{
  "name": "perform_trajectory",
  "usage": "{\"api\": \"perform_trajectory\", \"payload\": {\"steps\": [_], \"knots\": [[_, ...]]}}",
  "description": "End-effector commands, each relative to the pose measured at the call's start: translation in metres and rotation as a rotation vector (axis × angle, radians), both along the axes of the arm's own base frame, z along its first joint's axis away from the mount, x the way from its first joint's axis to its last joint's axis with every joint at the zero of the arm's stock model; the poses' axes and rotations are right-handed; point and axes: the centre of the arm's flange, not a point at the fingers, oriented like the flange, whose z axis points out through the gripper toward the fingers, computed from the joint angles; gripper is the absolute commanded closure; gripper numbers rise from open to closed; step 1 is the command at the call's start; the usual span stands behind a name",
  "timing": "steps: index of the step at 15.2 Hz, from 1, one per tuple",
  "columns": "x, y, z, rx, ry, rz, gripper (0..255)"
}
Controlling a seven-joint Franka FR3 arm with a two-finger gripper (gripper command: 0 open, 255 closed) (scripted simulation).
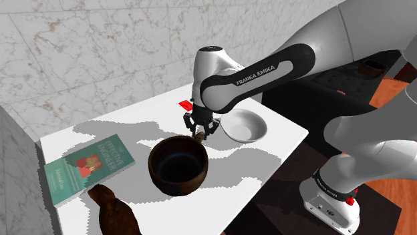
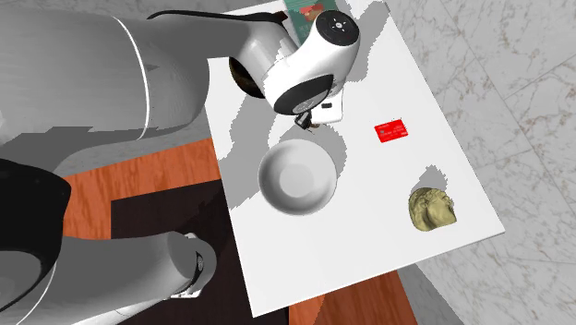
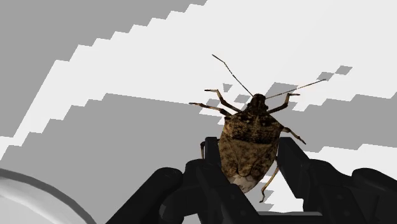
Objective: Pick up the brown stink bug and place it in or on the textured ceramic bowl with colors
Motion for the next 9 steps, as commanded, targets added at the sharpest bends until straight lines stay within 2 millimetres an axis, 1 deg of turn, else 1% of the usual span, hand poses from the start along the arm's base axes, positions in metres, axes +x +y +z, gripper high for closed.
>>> {"api": "perform_trajectory", "payload": {"steps": [1,5,9], "knots": [[0.000,0.000,-0.001,-0.001,0.001,0.001,255],[0.000,0.000,-0.001,-0.001,0.001,0.000,255],[0.000,0.000,0.021,-0.001,0.001,0.000,255]]}}
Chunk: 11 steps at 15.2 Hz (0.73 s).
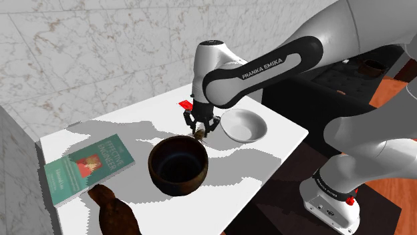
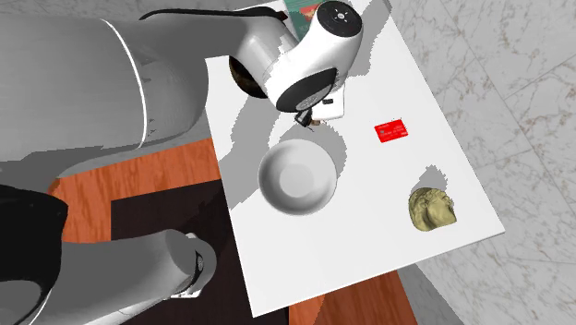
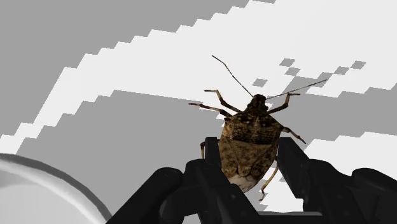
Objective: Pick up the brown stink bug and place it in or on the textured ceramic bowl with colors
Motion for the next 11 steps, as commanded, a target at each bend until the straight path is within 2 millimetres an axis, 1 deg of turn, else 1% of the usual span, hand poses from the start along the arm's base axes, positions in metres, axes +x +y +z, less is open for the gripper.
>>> {"api": "perform_trajectory", "payload": {"steps": [1,11], "knots": [[0.000,0.000,0.009,-0.001,0.000,0.000,255],[0.000,0.000,0.062,-0.001,0.000,0.000,255]]}}
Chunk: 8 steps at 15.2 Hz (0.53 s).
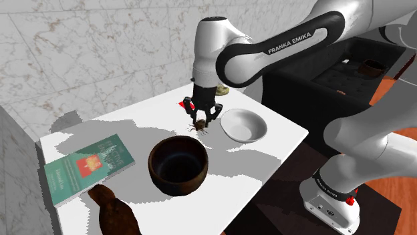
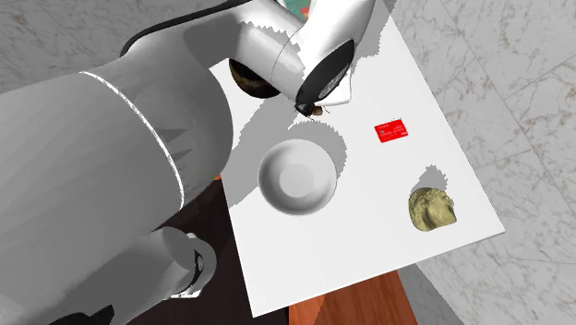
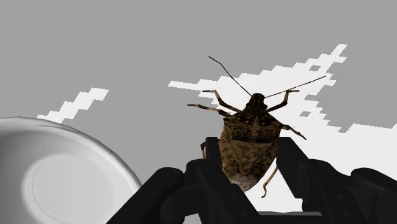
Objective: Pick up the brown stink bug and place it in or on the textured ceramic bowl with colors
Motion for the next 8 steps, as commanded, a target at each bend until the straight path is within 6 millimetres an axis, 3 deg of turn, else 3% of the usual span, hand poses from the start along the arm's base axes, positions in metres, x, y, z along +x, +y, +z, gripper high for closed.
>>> {"api": "perform_trajectory", "payload": {"steps": [1,8], "knots": [[0.001,0.000,0.010,-0.002,-0.001,0.000,255],[0.001,0.000,0.047,-0.002,-0.001,0.000,255]]}}
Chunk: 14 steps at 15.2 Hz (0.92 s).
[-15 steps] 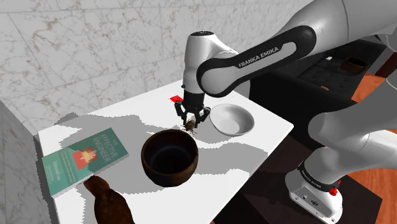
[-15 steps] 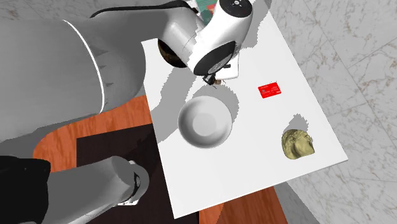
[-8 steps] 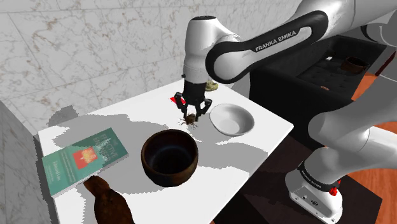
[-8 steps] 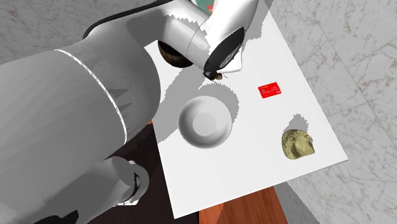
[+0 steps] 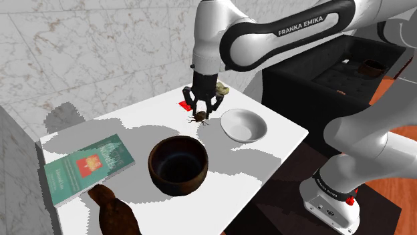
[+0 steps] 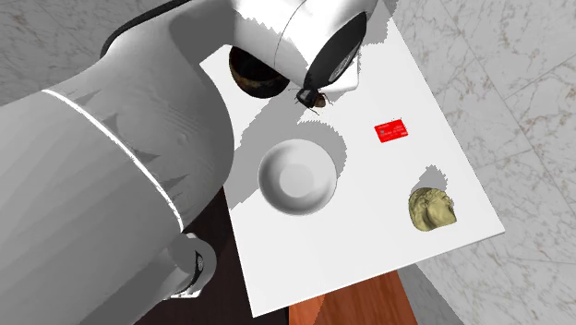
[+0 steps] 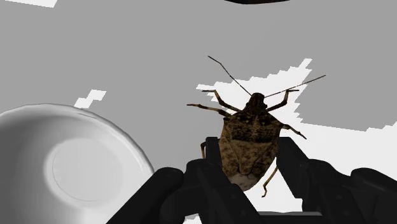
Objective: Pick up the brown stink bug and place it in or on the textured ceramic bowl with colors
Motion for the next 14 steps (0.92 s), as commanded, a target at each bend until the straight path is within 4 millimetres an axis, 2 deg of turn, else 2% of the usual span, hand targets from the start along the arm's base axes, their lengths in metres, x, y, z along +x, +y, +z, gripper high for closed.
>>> {"api": "perform_trajectory", "payload": {"steps": [1,14], "knots": [[-0.001,0.000,0.011,0.000,0.000,0.000,255],[-0.001,0.000,0.077,0.000,0.000,0.000,255]]}}
